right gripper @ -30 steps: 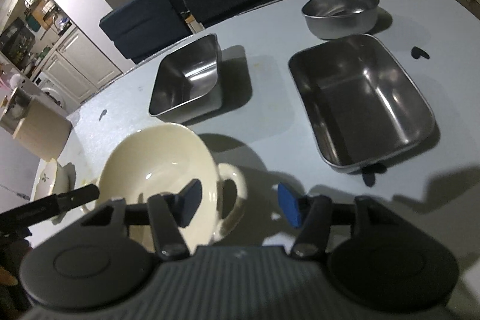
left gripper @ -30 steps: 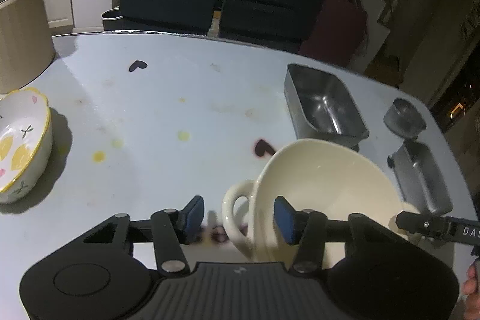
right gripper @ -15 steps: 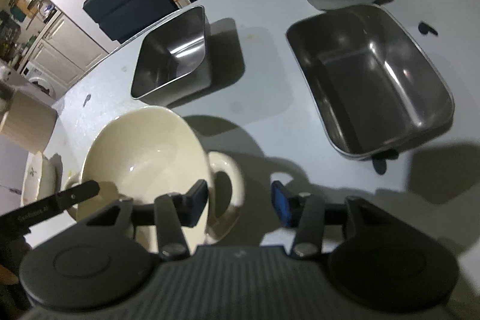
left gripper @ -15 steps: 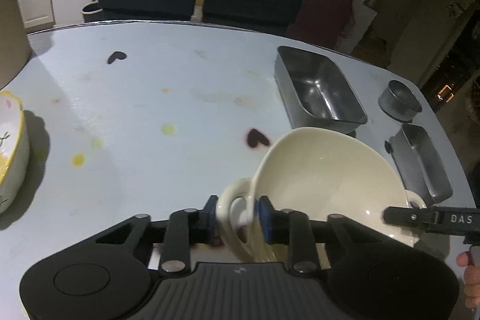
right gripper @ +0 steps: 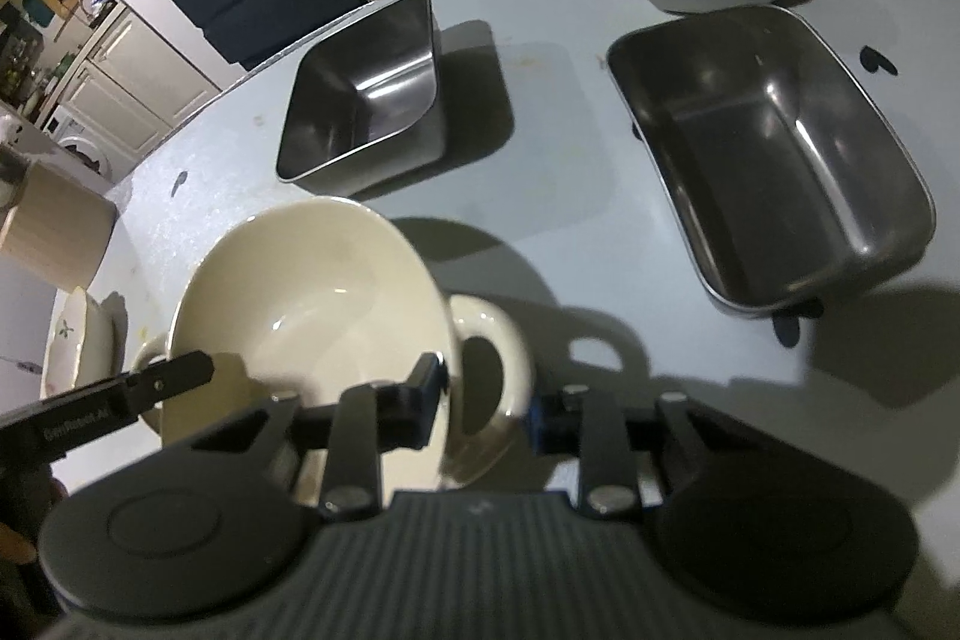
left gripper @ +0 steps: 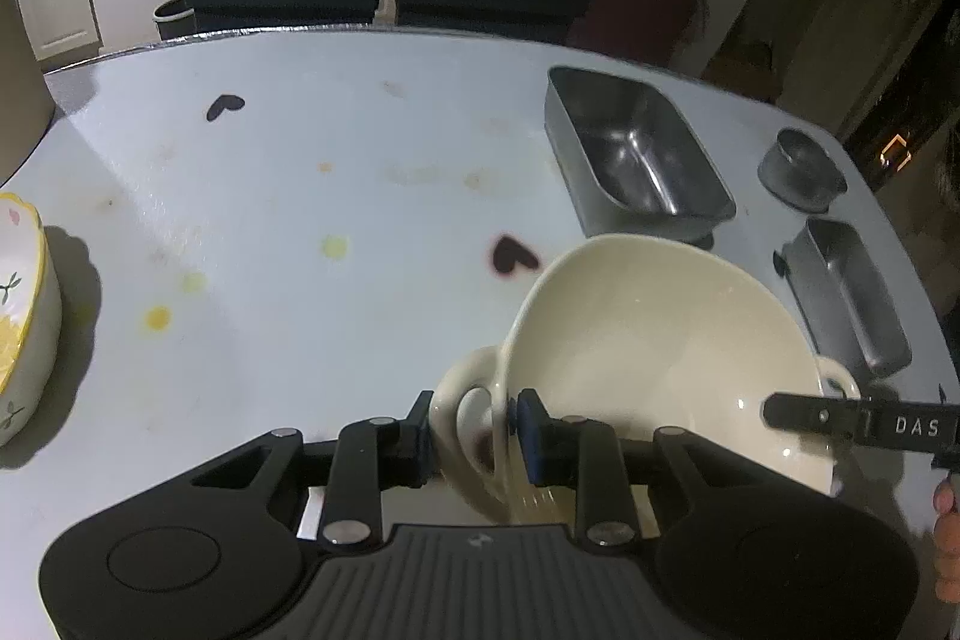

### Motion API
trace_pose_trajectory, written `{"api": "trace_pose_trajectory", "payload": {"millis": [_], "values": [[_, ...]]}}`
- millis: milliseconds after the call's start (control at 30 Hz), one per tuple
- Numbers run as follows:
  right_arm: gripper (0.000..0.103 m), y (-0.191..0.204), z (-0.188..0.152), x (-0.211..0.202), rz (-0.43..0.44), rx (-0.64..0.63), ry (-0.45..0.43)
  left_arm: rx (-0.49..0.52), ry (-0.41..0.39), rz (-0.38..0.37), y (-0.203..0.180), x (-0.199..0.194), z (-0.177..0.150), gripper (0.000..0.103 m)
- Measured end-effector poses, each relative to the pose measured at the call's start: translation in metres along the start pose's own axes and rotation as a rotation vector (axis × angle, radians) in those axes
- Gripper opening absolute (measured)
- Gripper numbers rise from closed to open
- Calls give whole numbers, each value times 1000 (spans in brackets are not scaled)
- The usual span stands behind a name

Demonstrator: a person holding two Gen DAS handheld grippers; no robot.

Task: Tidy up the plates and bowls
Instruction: 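Lift the cream bowl with both grippers and carry it over the plate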

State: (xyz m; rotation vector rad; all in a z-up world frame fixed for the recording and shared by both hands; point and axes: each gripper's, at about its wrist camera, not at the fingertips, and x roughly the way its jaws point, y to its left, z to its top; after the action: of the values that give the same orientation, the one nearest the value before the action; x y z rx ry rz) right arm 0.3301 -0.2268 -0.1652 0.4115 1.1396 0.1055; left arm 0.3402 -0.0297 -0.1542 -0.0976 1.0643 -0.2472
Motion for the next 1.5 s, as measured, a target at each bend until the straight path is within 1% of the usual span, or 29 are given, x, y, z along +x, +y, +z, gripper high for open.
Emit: {"api": "trace_pose_trajectory", "payload": {"millis": [200,333,433,567,667,867,1067,1167,1233,1333,1500], "values": [[34,2,2,2,2,-20,7,11,22,-3,0,1,1,30],[34,3,3,3,0,-16,9,7,18,-21,3,3,-1,30],[34,3,2,4,-1,-20,8,20,2,-31,4,1,-3,30],[34,5,1,3,-11,-29,-1,31,-18,-25,2,0,-5,30],[34,8,-2,2,-17,-54,-18,71,-38,-12,-2,-1,-8,31],[33,10,-4,-7,-29,-87,-56,83,-81,-16,-9,-8,-8,31],[33,7,-5,-27,-23,-110,-113,79,-139,-26,-14,-26,-7,31],[33,9,-9,-39,-16,-120,-142,69,-164,-14,-18,-40,-9,31],[33,10,-12,-47,-5,-125,-160,77,-189,0,-22,-53,-12,31],[33,10,-18,-61,19,-121,-182,82,-213,-3,-23,-70,-18,30],[33,23,-27,-78,38,-156,-218,82,-247,7,-18,-98,-32,30]]}}
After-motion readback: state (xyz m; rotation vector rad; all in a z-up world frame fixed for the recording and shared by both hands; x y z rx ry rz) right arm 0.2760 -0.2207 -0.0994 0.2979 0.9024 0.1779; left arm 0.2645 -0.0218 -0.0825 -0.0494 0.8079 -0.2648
